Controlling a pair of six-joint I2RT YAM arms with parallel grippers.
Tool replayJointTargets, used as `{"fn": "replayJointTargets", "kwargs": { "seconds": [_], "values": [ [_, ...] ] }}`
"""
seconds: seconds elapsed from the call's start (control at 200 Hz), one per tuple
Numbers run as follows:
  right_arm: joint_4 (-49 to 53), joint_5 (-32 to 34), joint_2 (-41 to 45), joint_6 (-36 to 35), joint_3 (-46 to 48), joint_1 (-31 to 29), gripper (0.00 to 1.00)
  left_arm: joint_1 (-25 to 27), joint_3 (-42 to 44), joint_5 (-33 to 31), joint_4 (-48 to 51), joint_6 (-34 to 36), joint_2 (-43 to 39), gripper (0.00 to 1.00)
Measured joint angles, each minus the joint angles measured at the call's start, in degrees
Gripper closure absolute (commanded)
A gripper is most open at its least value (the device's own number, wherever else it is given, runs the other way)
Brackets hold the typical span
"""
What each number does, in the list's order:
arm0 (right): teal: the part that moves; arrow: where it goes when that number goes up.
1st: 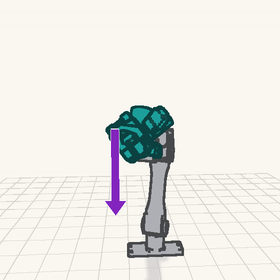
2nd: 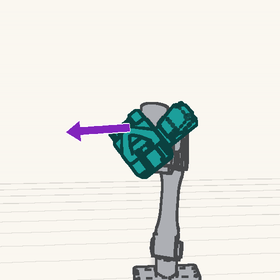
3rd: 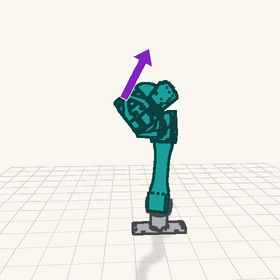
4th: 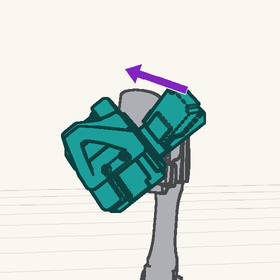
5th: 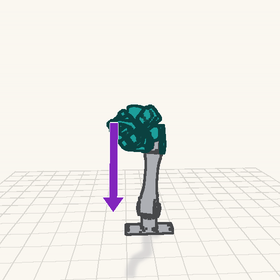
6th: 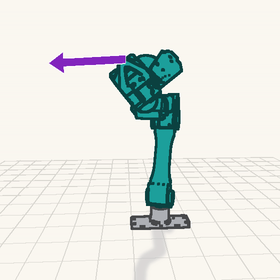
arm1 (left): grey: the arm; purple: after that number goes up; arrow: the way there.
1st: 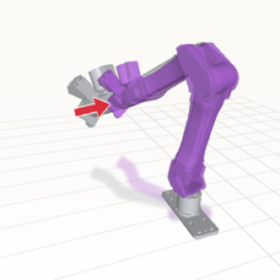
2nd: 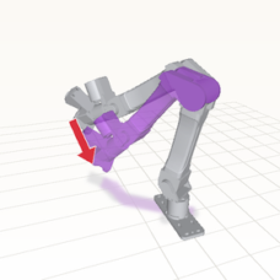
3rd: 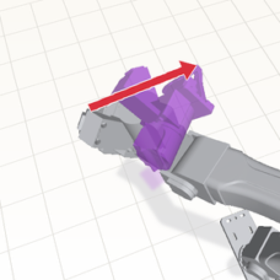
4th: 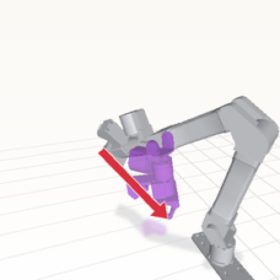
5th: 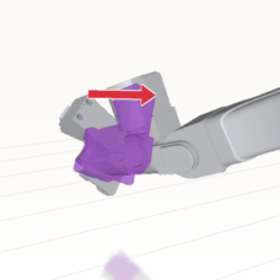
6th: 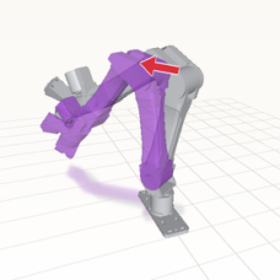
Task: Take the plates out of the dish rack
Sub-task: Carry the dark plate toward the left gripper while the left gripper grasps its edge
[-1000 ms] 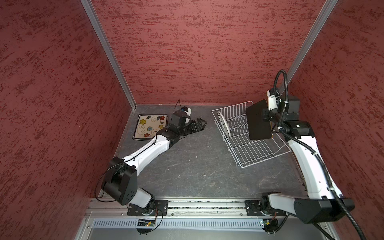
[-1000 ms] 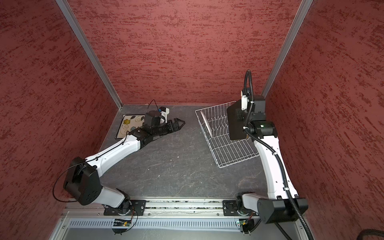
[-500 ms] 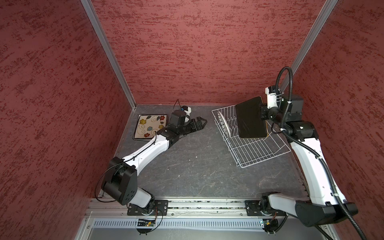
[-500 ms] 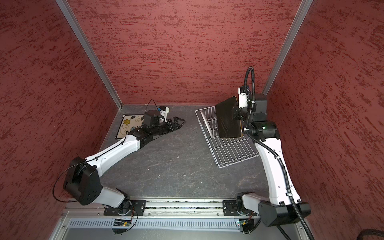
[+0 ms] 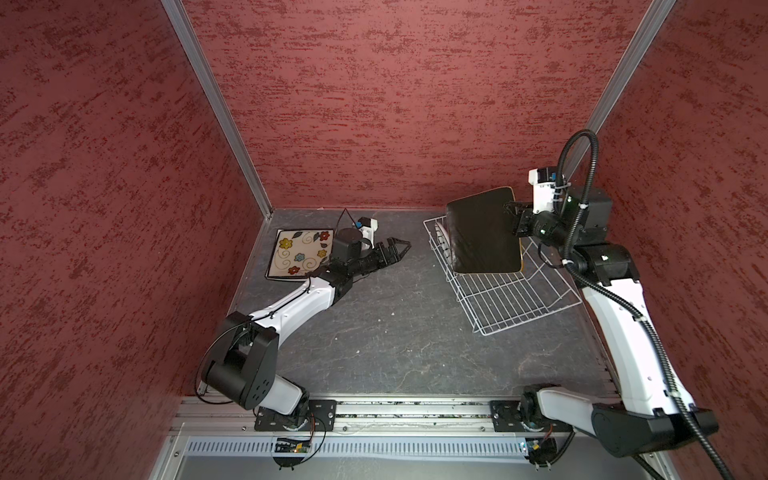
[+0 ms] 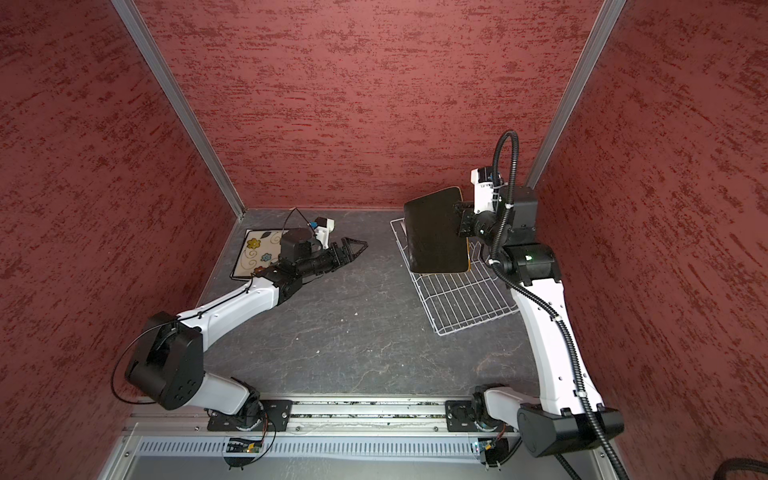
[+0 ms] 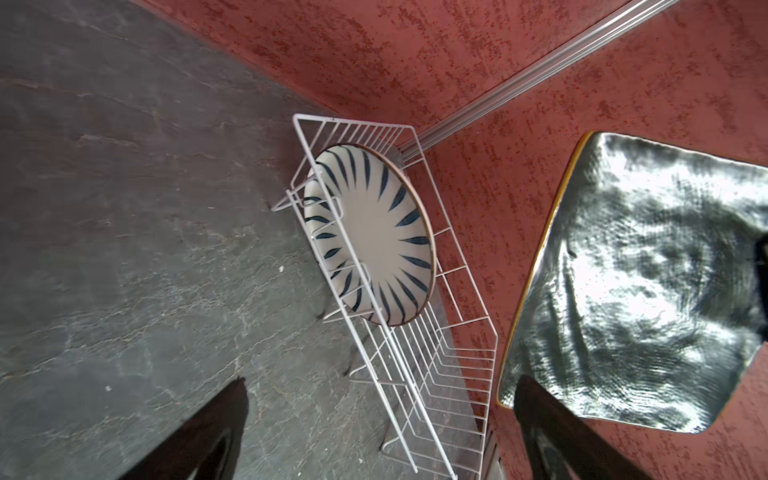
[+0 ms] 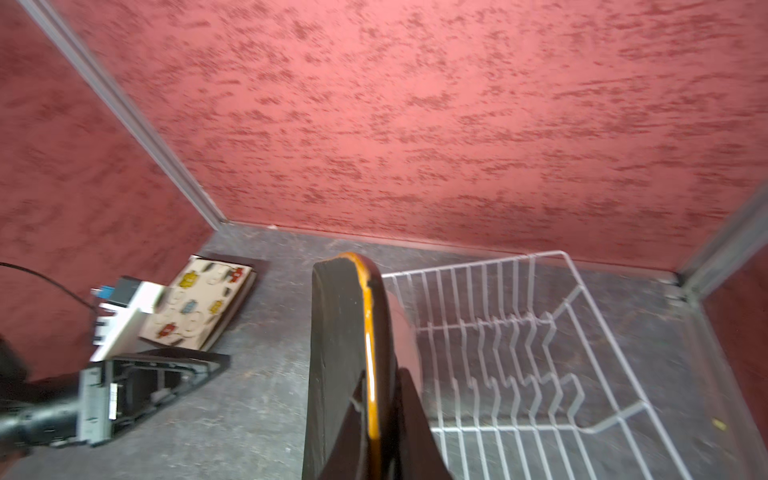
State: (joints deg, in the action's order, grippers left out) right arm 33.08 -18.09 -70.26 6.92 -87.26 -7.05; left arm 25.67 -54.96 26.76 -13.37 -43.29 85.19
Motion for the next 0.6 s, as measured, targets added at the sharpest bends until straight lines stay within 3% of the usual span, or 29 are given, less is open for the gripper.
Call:
{"fn": "replayJointTargets", "kwargs": {
  "seconds": [0.601],
  "values": [
    [-9.38,-7.67,-7.76,7.26,4.57,-5.92,1.0,-0.15,4.74,9.38,-22.12,-4.74,4.35,0.03]
  ]
}}
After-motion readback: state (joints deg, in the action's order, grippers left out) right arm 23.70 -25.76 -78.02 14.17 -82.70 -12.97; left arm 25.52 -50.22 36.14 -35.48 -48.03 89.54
